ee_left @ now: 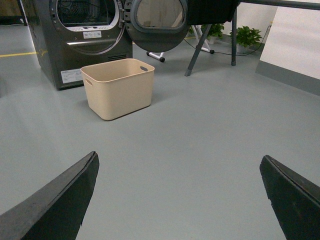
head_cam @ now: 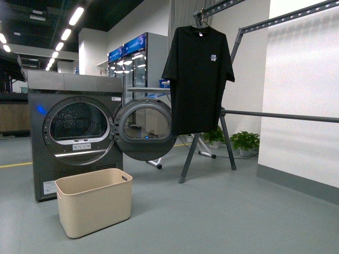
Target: Move hamper under clothes hanger
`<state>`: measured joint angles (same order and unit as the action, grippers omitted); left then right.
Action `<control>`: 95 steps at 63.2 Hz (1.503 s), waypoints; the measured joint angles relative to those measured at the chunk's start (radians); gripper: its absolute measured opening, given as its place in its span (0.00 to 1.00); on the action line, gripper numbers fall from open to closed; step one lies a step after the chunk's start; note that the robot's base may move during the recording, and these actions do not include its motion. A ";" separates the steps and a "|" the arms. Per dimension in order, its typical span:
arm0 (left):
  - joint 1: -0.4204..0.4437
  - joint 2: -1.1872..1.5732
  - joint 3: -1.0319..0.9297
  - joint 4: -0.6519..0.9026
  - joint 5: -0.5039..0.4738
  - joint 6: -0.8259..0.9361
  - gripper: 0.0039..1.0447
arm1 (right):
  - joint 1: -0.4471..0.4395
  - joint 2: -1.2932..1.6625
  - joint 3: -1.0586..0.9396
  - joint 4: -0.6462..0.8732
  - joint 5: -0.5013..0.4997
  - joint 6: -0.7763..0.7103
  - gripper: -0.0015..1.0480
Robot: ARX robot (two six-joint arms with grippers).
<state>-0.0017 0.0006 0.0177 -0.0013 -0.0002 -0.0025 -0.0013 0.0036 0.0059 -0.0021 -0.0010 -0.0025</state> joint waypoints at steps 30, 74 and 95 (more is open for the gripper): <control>0.000 0.000 0.000 0.000 0.000 0.000 0.94 | 0.000 0.000 0.000 0.000 0.000 0.000 0.92; 0.000 -0.001 0.000 0.000 -0.001 0.000 0.94 | 0.000 0.000 0.000 0.000 -0.003 0.000 0.92; 0.000 0.001 0.000 -0.001 -0.001 0.000 0.94 | 0.000 0.000 0.000 -0.001 -0.001 0.000 0.92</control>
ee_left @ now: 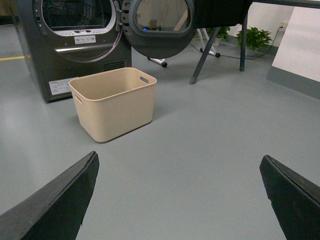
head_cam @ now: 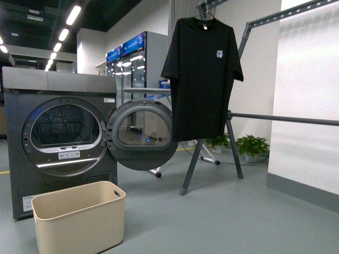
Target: Move hamper under clothes hanger
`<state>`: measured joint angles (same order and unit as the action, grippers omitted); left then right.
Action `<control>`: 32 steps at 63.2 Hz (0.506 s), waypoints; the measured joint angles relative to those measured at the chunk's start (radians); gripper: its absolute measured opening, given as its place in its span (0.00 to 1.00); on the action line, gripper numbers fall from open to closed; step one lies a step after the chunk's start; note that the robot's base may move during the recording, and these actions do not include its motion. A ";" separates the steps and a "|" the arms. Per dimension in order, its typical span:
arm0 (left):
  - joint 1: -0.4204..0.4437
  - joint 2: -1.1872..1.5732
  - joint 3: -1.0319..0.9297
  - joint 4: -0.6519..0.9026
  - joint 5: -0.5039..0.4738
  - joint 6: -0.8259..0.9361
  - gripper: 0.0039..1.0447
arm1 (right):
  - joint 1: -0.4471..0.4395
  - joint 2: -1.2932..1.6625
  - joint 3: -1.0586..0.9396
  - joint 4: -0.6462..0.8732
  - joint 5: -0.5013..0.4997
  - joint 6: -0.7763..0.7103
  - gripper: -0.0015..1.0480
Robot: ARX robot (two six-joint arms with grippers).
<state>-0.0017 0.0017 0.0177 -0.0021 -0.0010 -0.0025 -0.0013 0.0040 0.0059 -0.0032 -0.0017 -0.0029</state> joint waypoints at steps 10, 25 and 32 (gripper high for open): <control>0.000 -0.001 0.000 0.001 0.001 0.000 0.94 | 0.000 0.000 0.000 0.000 0.001 0.000 0.92; 0.000 0.000 0.000 0.001 0.003 0.000 0.94 | 0.000 0.000 0.000 0.000 0.003 0.000 0.92; 0.000 0.000 0.000 0.001 0.000 0.000 0.94 | 0.000 0.000 0.000 0.000 0.000 0.000 0.92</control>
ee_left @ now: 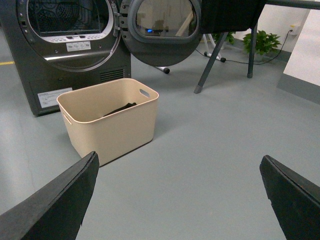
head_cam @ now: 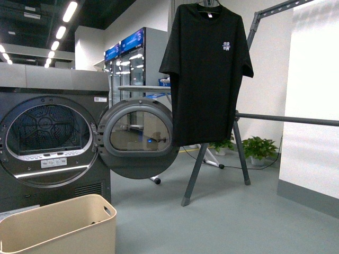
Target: Move hamper under clothes hanger
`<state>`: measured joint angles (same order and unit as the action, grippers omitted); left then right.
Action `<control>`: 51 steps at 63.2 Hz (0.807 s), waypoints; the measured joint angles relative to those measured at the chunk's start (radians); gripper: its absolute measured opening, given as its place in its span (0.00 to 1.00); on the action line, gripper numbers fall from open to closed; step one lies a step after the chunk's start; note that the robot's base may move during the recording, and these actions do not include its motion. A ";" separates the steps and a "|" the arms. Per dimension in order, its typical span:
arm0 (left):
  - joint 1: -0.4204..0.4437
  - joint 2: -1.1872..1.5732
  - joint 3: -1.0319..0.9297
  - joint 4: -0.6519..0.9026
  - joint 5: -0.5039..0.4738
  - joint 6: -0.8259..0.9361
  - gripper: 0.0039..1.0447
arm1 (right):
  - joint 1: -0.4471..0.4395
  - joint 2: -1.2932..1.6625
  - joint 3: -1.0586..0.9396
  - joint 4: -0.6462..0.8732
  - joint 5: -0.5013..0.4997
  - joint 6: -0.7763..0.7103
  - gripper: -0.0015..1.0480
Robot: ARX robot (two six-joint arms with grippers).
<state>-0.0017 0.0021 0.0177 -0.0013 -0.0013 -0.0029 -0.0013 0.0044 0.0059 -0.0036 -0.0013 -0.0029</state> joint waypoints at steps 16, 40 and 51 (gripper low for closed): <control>0.000 -0.001 0.000 0.000 0.001 0.000 0.94 | 0.000 0.000 0.000 0.000 0.000 0.000 0.92; 0.000 -0.002 0.000 0.000 0.001 0.000 0.94 | 0.000 -0.001 0.000 0.000 0.000 0.000 0.92; 0.000 -0.002 0.000 0.000 0.001 0.000 0.94 | 0.000 -0.001 0.000 0.000 0.000 0.000 0.92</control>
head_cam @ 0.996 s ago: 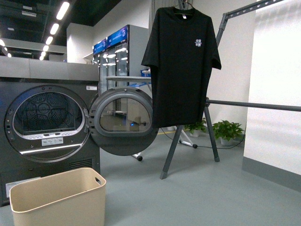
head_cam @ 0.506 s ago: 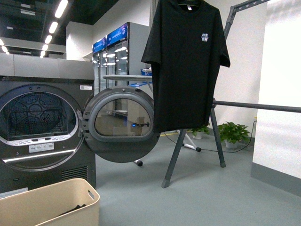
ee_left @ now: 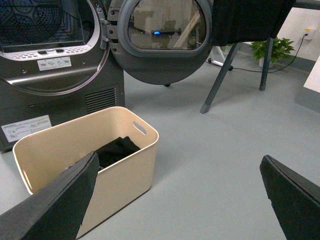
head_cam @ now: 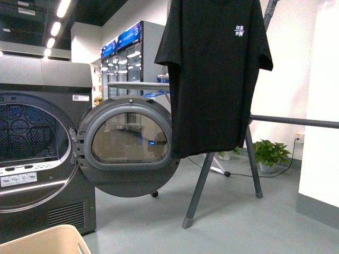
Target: Move hamper under clothes hanger
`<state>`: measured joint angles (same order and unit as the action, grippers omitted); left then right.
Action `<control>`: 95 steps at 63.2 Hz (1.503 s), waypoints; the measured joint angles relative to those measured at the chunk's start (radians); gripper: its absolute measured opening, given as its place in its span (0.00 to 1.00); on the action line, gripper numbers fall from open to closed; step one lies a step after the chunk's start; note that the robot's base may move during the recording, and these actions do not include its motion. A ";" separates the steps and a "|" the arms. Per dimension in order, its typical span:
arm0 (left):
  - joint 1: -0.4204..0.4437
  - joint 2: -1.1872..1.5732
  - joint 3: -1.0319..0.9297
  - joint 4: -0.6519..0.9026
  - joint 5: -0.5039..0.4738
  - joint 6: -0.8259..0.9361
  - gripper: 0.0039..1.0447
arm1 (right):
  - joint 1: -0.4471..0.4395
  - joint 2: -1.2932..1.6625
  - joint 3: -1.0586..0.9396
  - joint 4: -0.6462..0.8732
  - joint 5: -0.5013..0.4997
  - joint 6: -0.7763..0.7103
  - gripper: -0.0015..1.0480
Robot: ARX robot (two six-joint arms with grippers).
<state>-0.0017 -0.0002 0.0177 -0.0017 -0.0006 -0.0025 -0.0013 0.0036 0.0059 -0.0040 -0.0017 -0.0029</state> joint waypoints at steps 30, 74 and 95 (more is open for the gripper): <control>0.000 0.001 0.000 0.001 0.000 0.000 0.94 | 0.000 0.000 0.000 0.001 0.000 0.000 0.92; 0.000 0.001 0.000 0.000 0.000 0.000 0.94 | 0.000 0.000 0.000 0.000 0.001 0.000 0.92; 0.001 0.000 0.000 0.000 0.000 0.000 0.94 | 0.001 0.000 0.000 0.000 0.001 0.000 0.92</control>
<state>-0.0010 0.0002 0.0177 -0.0013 -0.0002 -0.0025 -0.0006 0.0036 0.0055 -0.0044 -0.0010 -0.0029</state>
